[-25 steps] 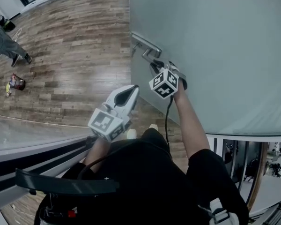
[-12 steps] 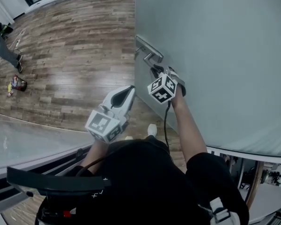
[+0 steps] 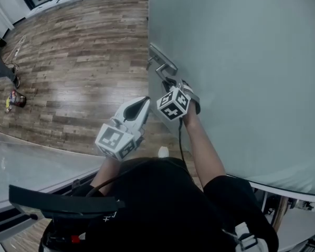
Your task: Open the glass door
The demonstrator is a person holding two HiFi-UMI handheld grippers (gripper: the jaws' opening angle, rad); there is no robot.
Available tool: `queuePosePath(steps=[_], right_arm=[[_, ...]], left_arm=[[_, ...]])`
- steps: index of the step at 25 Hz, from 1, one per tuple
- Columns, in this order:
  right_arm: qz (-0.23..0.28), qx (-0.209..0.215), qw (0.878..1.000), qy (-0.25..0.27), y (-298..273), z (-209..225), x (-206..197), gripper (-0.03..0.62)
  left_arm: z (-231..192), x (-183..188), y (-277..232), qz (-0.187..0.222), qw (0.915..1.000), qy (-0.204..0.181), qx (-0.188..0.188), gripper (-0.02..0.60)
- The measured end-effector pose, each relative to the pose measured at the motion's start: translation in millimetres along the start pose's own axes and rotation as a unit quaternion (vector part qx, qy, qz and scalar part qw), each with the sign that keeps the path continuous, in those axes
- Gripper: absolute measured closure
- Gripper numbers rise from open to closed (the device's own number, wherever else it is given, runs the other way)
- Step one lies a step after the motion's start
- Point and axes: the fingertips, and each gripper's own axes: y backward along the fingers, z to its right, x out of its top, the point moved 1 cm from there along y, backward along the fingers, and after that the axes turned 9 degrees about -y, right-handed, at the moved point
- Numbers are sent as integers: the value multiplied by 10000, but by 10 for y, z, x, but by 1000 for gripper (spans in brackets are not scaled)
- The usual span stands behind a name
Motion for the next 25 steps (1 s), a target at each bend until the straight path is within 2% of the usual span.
queuePosePath(steps=[6,11,16,21,25], right_arm=[[-154,-93,9997,-154,-54,223,-22,516],[-104,-231,9995,-204,-86,417,-16,516],[-118,-221,9992,-308,-167,581,-24,516],[-158,-170,9986,-474,-243,666,-136,516],[-141,-249,9985,-475,-273,757,-218,514]], left_arm=[[151,-10,-274,68,9999,-39,-66,581],[171,17,-434,113,9998,-28,149,581],[82,29,-552,46,9997,-106,212,581],[-97,-71,-753,36,9997,-138,176,581],[-170,-58,-1091,52,9998,-161,-82,581]])
